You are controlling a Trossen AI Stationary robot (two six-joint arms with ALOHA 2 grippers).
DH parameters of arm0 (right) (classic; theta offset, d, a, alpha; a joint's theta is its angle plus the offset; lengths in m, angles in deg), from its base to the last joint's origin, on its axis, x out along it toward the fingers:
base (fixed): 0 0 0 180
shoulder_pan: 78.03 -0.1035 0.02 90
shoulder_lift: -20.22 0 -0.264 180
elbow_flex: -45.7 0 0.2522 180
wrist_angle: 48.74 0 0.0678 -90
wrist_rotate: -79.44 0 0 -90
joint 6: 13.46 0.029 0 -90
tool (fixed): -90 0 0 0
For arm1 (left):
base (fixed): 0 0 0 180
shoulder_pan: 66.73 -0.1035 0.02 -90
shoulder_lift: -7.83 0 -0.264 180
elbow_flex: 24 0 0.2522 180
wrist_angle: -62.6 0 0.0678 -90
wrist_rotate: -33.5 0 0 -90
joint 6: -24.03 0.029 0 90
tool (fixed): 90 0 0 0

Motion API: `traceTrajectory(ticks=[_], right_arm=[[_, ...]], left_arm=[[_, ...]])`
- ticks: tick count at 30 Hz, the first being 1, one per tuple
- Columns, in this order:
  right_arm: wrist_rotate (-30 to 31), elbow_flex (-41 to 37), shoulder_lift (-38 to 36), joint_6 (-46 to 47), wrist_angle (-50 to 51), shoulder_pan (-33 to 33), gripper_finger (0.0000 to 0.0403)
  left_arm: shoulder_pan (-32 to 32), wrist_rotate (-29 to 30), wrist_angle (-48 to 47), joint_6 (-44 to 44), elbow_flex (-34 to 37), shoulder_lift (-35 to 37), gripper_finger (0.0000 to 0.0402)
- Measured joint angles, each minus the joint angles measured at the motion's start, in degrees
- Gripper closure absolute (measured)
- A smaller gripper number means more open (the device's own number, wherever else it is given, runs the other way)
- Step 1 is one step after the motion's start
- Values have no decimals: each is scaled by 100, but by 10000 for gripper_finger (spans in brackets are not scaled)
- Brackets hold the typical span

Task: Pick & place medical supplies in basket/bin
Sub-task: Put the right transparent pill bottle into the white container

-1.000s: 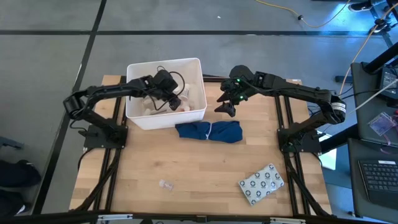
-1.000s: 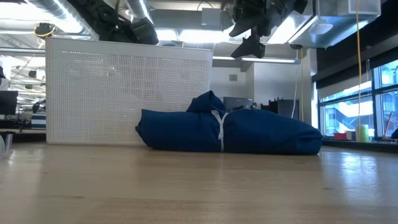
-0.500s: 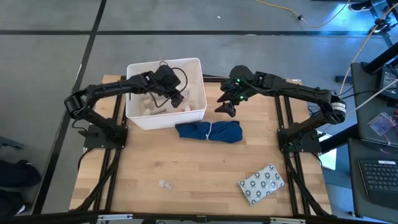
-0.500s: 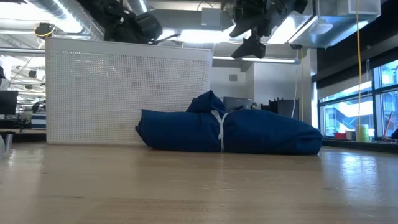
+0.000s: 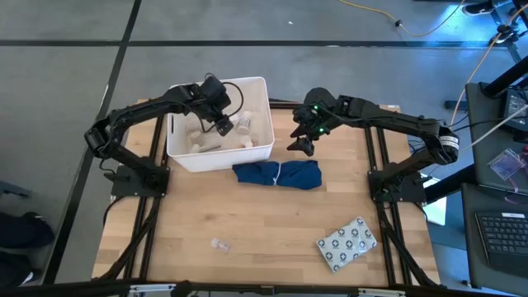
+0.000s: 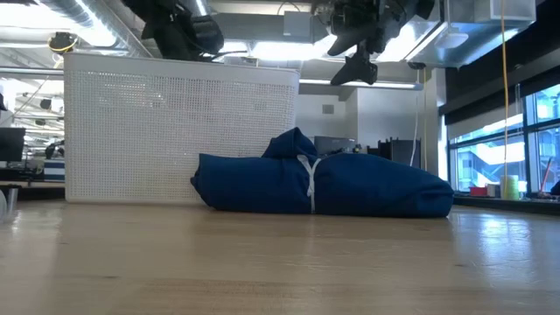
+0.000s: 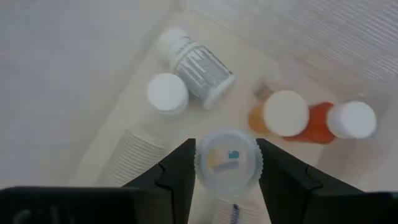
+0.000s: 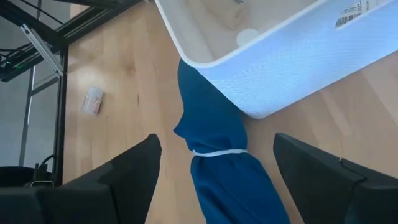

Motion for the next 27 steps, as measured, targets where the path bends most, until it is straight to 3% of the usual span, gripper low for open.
traceTrajectory(ticks=[9, 27], right_arm=[[2, 0, 0, -144, -5, -2, 93], [2, 0, 0, -129, -5, -2, 93]], left_arm=[[54, -381, -103, 153, -7, -275, 256], [315, -322, 240, 302, -7, -1476, 256]])
